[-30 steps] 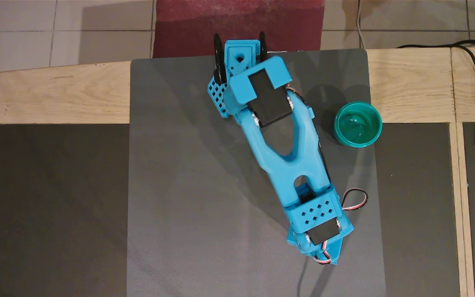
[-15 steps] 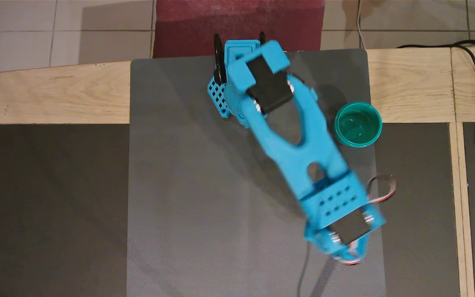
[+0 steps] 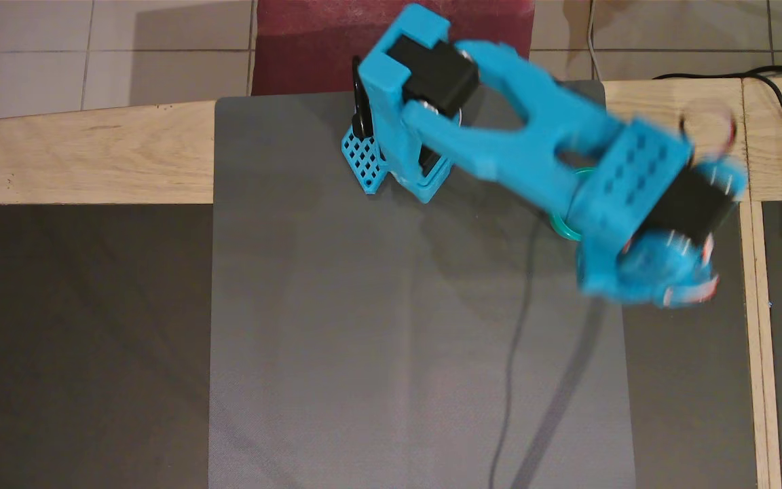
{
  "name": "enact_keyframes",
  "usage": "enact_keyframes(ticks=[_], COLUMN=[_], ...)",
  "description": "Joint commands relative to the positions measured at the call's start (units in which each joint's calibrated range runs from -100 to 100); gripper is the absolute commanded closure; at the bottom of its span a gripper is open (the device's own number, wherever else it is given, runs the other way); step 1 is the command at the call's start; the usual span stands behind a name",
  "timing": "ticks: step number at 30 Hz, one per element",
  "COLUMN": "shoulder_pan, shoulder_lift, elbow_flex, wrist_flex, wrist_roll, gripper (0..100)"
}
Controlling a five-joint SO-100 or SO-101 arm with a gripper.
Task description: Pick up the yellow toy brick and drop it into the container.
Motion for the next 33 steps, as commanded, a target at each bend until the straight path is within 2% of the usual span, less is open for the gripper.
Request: enact_keyframes(ticks=[1, 13, 26, 33], shoulder_pan=[-3.4, -6.5, -12.4, -11.9], shoulder_lift=[-4.4, -10.3, -10.6, -10.6], elbow_flex=[-1.4, 7.5, 7.8, 16.2], wrist_flex=[1.8, 3.1, 2.9, -3.9], wrist_roll=[-1.6, -5.0, -7.4, -7.3], gripper=[100, 100, 100, 100])
